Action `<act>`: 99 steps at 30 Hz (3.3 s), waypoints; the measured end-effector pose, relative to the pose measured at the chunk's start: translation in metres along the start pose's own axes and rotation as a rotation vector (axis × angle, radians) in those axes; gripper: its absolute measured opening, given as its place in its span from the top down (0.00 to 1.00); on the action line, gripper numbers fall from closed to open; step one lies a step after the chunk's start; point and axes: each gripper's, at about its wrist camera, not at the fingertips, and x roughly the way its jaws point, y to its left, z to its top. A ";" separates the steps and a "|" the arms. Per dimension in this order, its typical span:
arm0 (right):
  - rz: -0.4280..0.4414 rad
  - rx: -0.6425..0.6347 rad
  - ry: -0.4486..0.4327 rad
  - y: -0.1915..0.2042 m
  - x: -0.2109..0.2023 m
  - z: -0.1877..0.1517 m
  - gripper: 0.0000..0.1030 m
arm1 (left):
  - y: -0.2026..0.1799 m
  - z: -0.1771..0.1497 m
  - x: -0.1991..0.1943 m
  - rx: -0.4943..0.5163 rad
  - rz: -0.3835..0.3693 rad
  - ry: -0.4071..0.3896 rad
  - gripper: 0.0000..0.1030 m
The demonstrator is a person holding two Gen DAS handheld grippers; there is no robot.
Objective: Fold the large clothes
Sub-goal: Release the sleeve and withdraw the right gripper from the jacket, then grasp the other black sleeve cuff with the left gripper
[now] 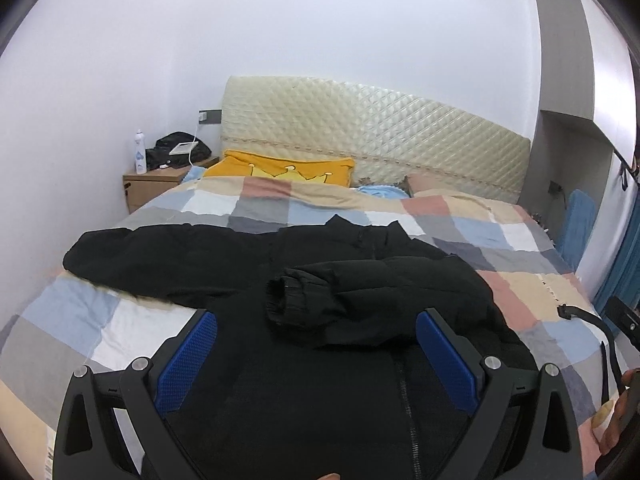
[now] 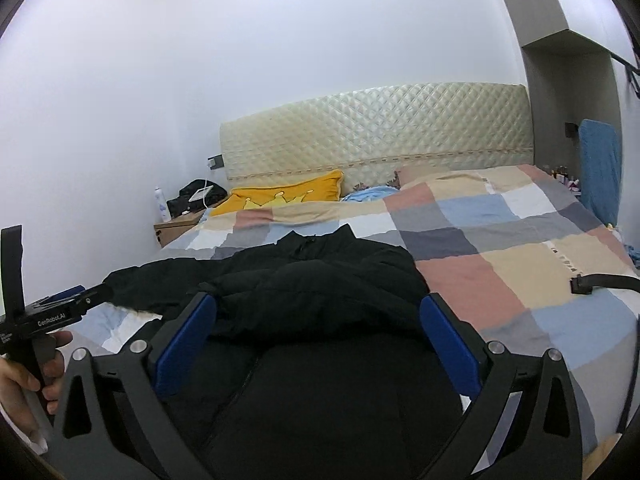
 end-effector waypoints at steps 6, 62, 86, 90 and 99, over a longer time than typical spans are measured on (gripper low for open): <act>-0.031 -0.041 0.017 -0.001 -0.016 -0.014 0.01 | -0.018 -0.020 -0.001 0.039 -0.009 0.026 0.01; -0.129 -0.023 0.075 0.004 -0.041 -0.080 0.00 | 0.204 0.080 0.084 -0.121 0.111 0.237 0.01; -0.247 0.029 0.245 0.017 0.037 -0.088 0.00 | 0.509 0.004 0.168 -0.706 0.152 0.238 0.04; -0.281 0.002 0.273 0.027 0.052 -0.090 0.00 | 0.546 -0.015 0.208 -0.826 0.084 0.223 0.10; -0.350 -0.028 0.244 0.044 0.081 -0.082 0.00 | 0.594 -0.007 0.267 -0.873 0.063 0.124 0.13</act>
